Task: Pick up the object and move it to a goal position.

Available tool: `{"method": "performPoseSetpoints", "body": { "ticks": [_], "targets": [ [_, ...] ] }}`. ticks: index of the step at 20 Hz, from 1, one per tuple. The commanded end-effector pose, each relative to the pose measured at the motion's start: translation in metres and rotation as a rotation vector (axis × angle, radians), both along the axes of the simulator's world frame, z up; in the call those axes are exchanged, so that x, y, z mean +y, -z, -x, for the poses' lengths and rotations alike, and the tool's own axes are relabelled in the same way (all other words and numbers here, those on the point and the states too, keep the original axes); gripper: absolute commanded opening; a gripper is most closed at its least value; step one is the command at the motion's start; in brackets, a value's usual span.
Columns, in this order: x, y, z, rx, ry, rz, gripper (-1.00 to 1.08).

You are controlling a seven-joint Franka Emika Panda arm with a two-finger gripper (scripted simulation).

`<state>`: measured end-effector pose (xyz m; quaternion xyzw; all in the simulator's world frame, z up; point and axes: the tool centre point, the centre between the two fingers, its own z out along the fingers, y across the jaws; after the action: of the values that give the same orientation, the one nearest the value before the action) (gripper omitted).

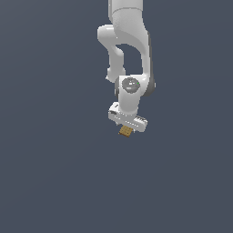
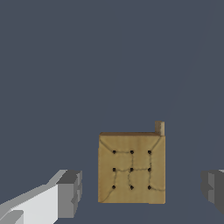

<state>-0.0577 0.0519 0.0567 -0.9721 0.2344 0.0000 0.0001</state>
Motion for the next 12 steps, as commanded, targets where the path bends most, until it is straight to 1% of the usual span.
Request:
{"method": "performPoseSetpoints", "body": {
  "ticks": [1, 7, 12],
  "targets": [
    [0.000, 0.007, 0.001, 0.001, 0.001, 0.000, 1.00],
    [0.000, 0.036, 0.002, 0.000, 0.003, 0.000, 1.00],
    [0.000, 0.046, 0.001, 0.000, 0.004, 0.000, 1.00]
  ]
}}
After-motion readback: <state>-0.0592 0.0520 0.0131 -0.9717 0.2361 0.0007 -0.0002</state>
